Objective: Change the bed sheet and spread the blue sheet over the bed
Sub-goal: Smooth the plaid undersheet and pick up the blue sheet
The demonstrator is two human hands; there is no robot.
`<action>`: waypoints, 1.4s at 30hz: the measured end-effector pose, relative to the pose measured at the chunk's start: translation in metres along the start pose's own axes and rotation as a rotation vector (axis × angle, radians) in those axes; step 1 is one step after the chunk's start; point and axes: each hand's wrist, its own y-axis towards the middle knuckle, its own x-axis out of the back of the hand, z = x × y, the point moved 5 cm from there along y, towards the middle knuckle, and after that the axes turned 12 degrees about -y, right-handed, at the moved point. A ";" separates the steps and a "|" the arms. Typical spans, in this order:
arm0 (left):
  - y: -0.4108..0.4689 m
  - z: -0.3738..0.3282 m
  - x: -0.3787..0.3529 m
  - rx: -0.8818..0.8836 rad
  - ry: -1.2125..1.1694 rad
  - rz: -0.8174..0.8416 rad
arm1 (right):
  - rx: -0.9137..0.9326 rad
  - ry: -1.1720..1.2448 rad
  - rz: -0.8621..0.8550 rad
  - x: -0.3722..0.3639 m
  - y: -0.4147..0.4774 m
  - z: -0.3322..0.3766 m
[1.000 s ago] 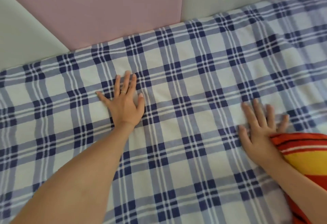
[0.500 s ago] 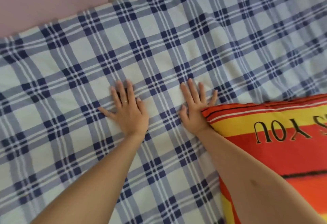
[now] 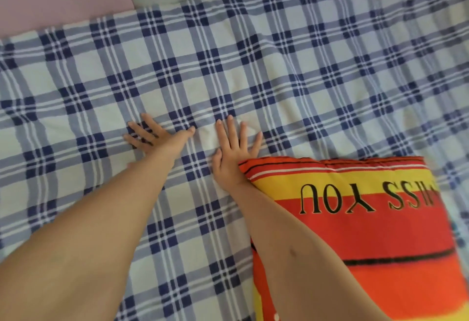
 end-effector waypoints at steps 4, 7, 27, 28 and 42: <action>-0.005 -0.007 -0.002 0.004 -0.007 -0.017 | 0.009 0.065 0.085 0.010 0.002 0.006; 0.001 0.000 -0.004 -0.038 -0.014 -0.022 | 0.079 0.456 0.453 0.044 0.020 0.005; -0.061 -0.282 -0.205 -1.193 0.524 -0.403 | -0.018 -0.182 -0.100 0.042 0.224 -0.338; -0.063 -0.283 -0.205 -1.193 0.533 -0.380 | -0.049 -0.214 -0.064 0.043 0.219 -0.355; -0.069 -0.287 -0.202 -1.152 0.627 -0.333 | -0.312 -0.167 0.009 0.049 0.025 -0.480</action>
